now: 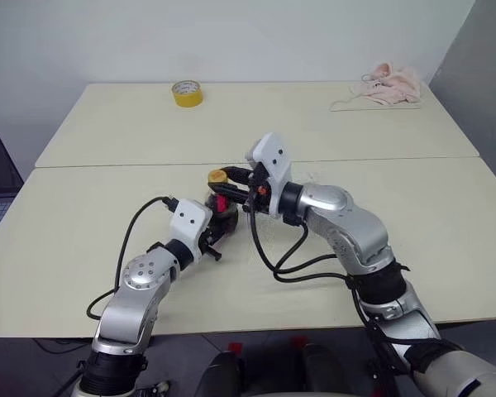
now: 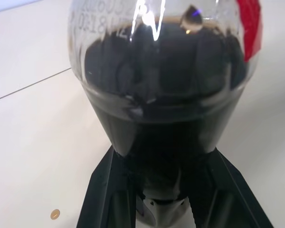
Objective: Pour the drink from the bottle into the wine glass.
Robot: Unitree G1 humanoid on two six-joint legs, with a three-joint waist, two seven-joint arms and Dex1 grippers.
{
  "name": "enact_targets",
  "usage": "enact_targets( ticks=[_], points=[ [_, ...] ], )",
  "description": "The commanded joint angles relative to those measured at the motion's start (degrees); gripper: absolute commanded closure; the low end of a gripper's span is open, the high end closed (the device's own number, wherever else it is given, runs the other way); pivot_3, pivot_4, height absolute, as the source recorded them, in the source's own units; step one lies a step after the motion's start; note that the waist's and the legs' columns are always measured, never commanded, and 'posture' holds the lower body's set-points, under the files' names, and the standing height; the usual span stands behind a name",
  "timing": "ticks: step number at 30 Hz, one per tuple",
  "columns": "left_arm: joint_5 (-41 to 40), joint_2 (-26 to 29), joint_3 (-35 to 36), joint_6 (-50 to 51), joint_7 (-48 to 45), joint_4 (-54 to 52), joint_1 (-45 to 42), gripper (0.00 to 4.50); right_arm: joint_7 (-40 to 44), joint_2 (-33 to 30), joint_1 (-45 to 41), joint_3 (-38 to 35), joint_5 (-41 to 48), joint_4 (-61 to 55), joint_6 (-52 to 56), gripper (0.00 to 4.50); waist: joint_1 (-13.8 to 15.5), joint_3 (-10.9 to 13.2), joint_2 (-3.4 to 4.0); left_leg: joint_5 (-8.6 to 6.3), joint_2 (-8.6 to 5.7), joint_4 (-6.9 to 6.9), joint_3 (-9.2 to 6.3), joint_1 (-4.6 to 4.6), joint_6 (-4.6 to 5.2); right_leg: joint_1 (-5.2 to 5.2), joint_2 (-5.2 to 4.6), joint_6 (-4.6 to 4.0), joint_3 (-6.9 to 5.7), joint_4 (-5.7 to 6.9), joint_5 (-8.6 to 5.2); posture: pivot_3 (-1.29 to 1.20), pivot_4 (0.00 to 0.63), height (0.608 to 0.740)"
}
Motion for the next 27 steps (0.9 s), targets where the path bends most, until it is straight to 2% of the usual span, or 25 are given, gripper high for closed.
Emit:
enact_targets(
  ticks=[1, 6, 13, 20, 27],
  points=[
    [0.02, 0.38, 0.22, -0.28, -0.21, -1.11, 0.25, 3.48, 5.99, 2.4, -0.74, -1.91, 4.03, 0.78, -8.88, 3.26, -0.01, 0.0, 0.0, 0.0, 0.01, 0.0, 0.0, 0.0, 0.0, 0.0, 0.0, 0.0, 0.0, 0.0, 0.0, 0.0, 0.15, 0.74],
    [-0.04, 0.32, 0.29, -0.13, -0.07, -1.44, 0.59, 3.48, 9.08, 4.02, -0.48, -2.02, 4.28, 5.09, -12.94, 3.26, -0.03, 0.0, 0.0, 0.0, 0.02, -0.01, 0.0, 0.01, 0.0, -0.01, 0.01, 0.0, 0.0, 0.01, 0.0, 0.0, 0.15, 0.74],
    [-0.13, 0.32, 0.55, 0.41, -0.05, -2.21, 1.17, 3.49, 10.7, 7.83, 2.52, -1.06, 6.96, 6.72, -9.71, 3.27, -0.03, 0.01, 0.02, 0.0, 0.02, -0.02, -0.01, 0.01, 0.0, -0.01, 0.01, 0.0, 0.01, 0.01, 0.0, 0.0, 0.15, 0.74],
    [-0.17, 0.26, 0.27, 0.57, -0.08, -2.27, 1.05, 3.49, 7.63, 8.69, 5.08, -1.53, 9.4, 3.05, -5.64, 3.29, 0.12, 0.01, 0.02, 0.0, -0.01, 0.04, -0.05, 0.01, 0.0, 0.02, -0.02, 0.0, -0.03, 0.01, 0.0, 0.0, 0.15, 0.74],
    [-0.04, 0.19, 0.16, 0.58, 0.11, -2.59, 1.19, 3.49, 1.23, 5.34, 5.4, -5.22, 5.79, -2.7, -10.1, 3.29, 0.11, 0.01, 0.02, 0.0, -0.01, 0.02, -0.05, 0.01, 0.0, 0.0, -0.02, 0.0, -0.03, 0.02, 0.0, 0.0, 0.15, 0.74]
  ],
)
